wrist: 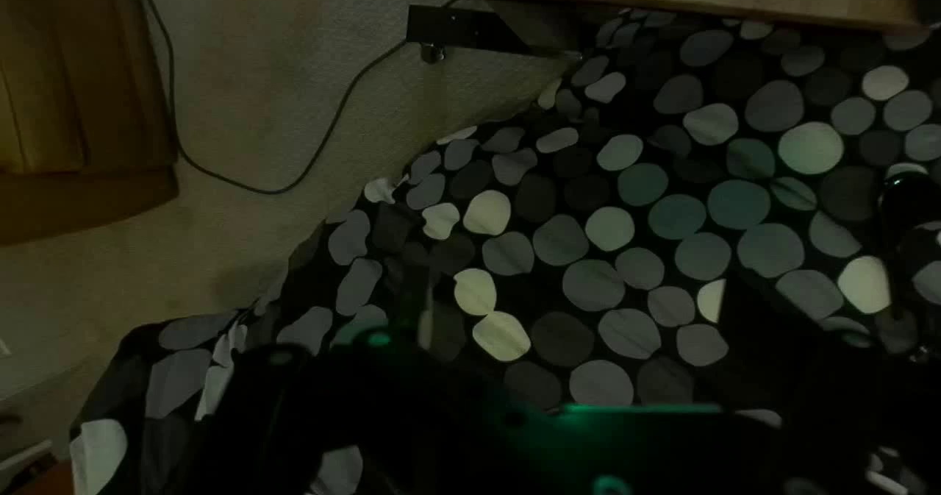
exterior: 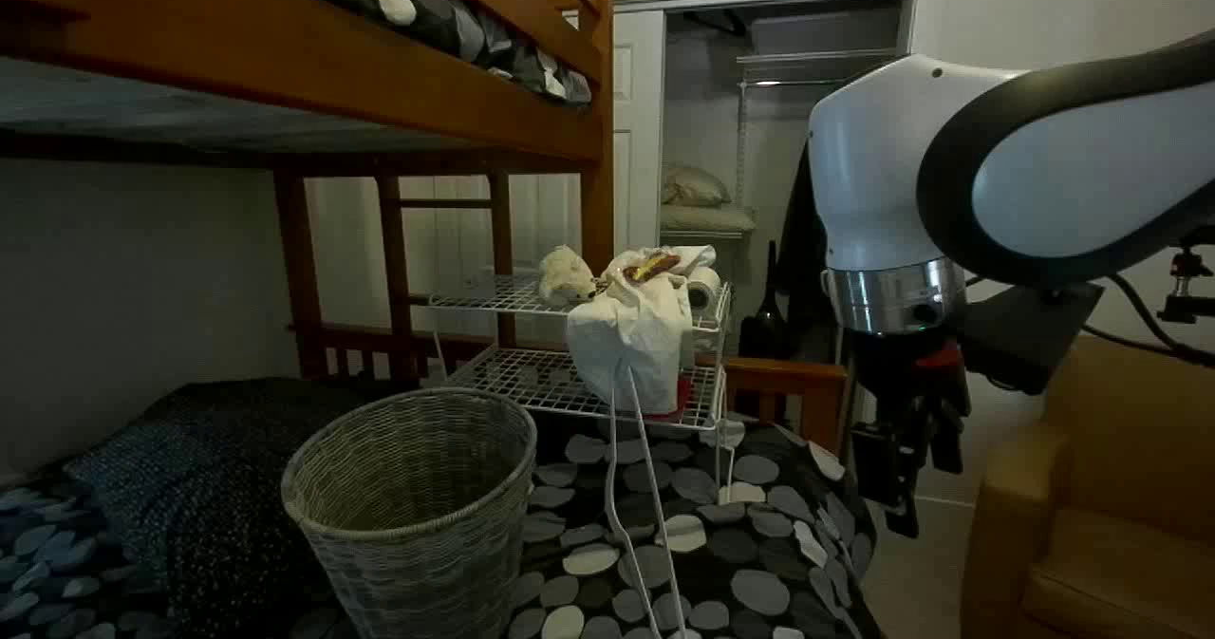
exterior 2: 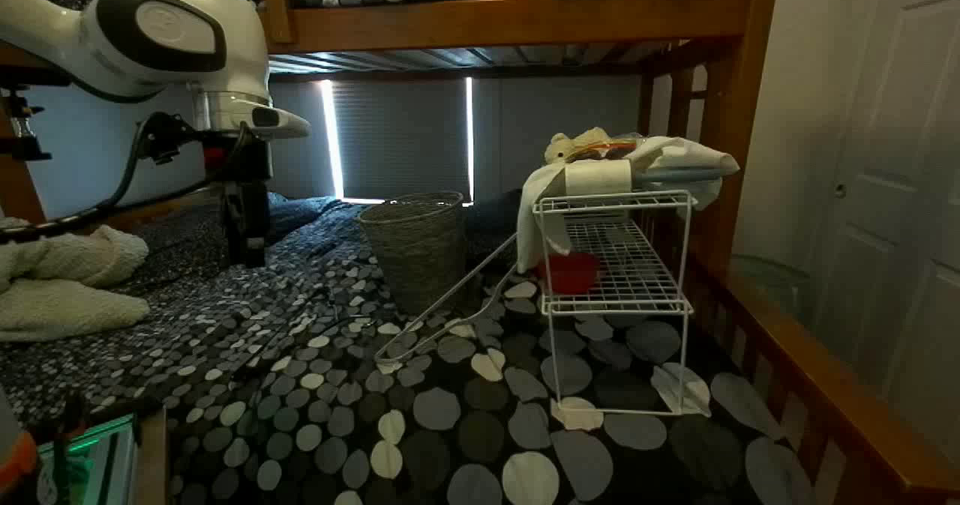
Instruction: Pick up the white coat hanger and put it in the gray basket
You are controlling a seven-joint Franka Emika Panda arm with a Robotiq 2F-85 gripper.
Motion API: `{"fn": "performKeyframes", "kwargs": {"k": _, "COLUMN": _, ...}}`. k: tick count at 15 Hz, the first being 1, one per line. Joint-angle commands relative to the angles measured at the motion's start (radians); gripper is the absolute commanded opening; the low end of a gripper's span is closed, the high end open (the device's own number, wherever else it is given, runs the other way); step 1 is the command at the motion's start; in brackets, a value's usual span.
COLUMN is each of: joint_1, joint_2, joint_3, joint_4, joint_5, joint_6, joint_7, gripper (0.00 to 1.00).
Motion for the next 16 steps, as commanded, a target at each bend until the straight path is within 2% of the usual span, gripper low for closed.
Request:
{"fn": "performKeyframes", "kwargs": {"k": 1, "joint_1": 0.017, "joint_2": 0.004, "joint_3": -0.016, "joint_4": 0.002, "joint_5": -0.011, "joint_6": -0.003, "joint_7": 0.01, "gripper": 1.0}}
{"fn": "performKeyframes", "kwargs": {"k": 6, "joint_1": 0.017, "joint_2": 0.005, "joint_3": -0.016, "joint_4": 0.002, "joint_5": -0.011, "joint_6": -0.003, "joint_7": 0.01, "gripper": 1.0}}
{"fn": "performKeyframes", "kwargs": {"k": 7, "joint_1": 0.017, "joint_2": 0.003, "joint_3": -0.019, "joint_4": 0.002, "joint_5": 0.003, "joint_6": 0.029, "joint_7": 0.02, "gripper": 1.0}}
{"fn": "performKeyframes", "kwargs": {"k": 13, "joint_1": 0.037, "joint_2": 0.062, "joint_3": -0.101, "joint_4": 0.04, "joint_5": 0.177, "joint_6": 0.381, "joint_7": -0.017, "gripper": 1.0}}
{"fn": "performKeyframes", "kwargs": {"k": 16, "joint_1": 0.033, "joint_2": 0.171, "joint_3": -0.151, "joint_4": 0.072, "joint_5": 0.24, "joint_6": 0.637, "joint_7": -0.061, "gripper": 1.0}}
